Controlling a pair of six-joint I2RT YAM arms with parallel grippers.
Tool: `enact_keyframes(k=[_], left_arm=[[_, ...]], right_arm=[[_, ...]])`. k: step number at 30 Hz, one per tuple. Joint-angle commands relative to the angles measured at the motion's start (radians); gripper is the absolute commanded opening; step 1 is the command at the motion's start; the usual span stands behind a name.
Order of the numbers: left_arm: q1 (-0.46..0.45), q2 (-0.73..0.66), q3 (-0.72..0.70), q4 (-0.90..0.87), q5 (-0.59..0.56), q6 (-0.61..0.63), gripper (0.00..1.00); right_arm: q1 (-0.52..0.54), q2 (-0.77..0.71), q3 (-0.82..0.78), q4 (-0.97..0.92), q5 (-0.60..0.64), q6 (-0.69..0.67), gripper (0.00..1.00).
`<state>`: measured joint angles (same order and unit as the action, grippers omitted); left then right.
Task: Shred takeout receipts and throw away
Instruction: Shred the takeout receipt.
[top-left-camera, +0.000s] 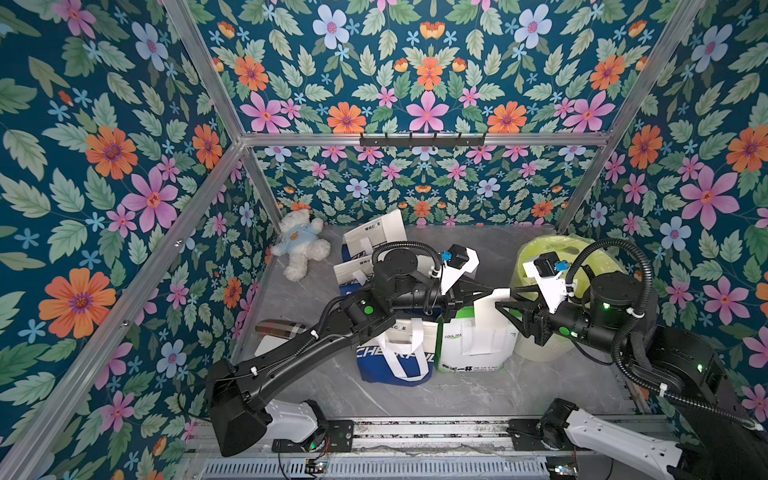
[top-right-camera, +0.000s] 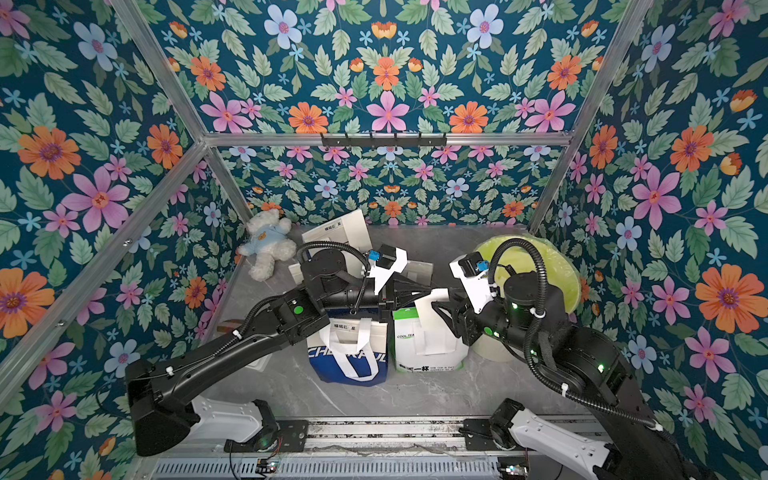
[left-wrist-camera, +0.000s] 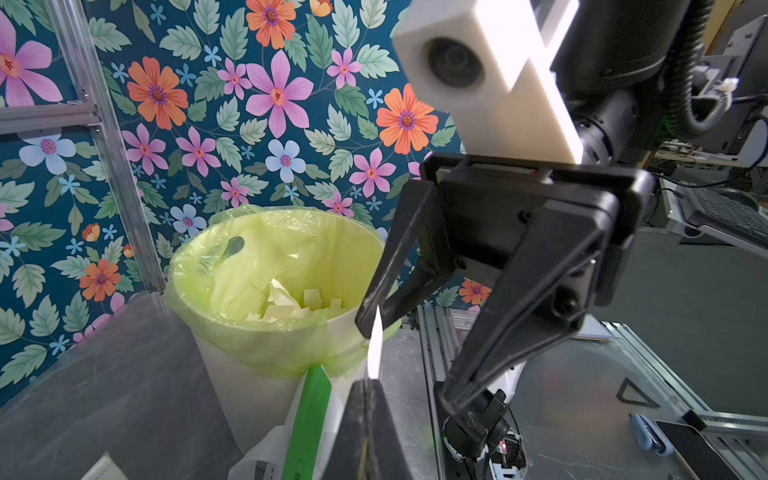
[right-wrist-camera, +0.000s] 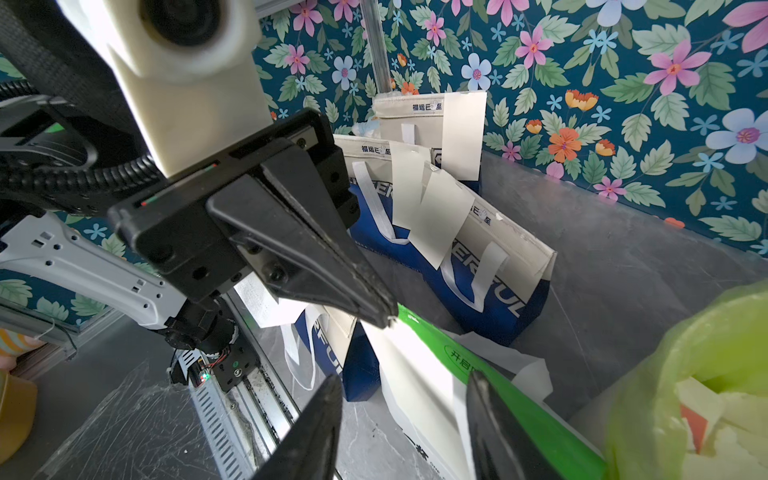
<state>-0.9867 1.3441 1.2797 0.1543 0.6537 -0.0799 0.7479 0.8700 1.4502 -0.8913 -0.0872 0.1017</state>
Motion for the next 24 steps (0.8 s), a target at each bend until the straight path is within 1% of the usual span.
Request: enact_keyframes(k=[1, 4, 10, 13, 19, 24], left_arm=[[-0.001, -0.006, 0.001, 0.016, 0.009, 0.003, 0.0], [-0.001, -0.01, -0.004, 0.016, 0.012, 0.004, 0.0], [-0.002, -0.023, -0.016, 0.016, 0.012, 0.003, 0.0], [-0.002, -0.026, -0.022, 0.015, 0.013, 0.004, 0.0], [-0.002, -0.024, -0.023, 0.016, 0.01, 0.009, 0.0], [-0.002, -0.022, -0.025, 0.016, 0.002, 0.017, 0.0]], right_arm=[[-0.01, 0.012, 0.003, 0.017, -0.039, -0.026, 0.45], [-0.04, 0.024, 0.004, 0.025, -0.092, -0.025, 0.42], [-0.139, 0.04, 0.0, 0.038, -0.21, -0.004, 0.42], [-0.146, 0.046, -0.001, 0.046, -0.234, -0.001, 0.41], [-0.146, 0.067, -0.002, 0.046, -0.323, 0.005, 0.27], [-0.145, 0.071, -0.004, 0.048, -0.332, 0.006, 0.16]])
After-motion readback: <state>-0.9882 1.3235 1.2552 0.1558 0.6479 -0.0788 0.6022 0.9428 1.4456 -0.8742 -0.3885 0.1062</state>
